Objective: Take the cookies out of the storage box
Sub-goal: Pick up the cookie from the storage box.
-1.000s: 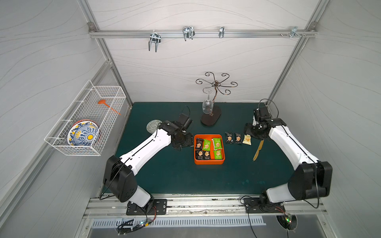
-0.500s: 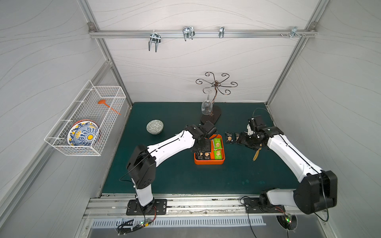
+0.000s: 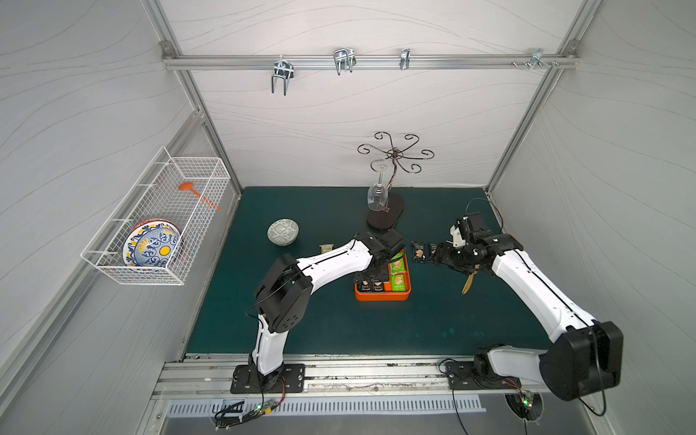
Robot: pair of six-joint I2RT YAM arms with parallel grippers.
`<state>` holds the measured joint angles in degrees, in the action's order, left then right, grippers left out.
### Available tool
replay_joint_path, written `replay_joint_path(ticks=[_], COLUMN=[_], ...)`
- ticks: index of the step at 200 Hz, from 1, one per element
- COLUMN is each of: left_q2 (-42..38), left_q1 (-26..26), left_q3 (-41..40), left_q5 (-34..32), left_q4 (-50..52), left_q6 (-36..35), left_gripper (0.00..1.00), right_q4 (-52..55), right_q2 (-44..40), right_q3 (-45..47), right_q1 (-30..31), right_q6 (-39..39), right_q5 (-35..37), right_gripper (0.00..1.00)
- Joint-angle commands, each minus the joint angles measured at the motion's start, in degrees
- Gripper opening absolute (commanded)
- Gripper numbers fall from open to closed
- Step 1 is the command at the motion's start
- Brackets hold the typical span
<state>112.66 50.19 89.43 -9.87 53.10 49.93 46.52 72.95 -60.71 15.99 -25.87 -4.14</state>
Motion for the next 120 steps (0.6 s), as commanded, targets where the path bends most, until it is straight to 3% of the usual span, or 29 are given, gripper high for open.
replay_joint_path(ticks=[1,120], left_q2=[2.1,8.8], left_q1=[0.0,0.0], left_q3=[3.1,3.9], left_q5=[-2.4,-5.1], left_q4=[0.2,1.7], left_q6=[1.3,3.2], left_gripper=[0.68,0.71], right_q4=[-0.3,-1.9], right_q2=[-1.0,-1.6], right_q3=[0.8,2.6], right_q1=[-0.9,-3.7], right_q6=[1.8,2.8], right_q5=[-1.6,-4.5], right_gripper=[0.7,0.7])
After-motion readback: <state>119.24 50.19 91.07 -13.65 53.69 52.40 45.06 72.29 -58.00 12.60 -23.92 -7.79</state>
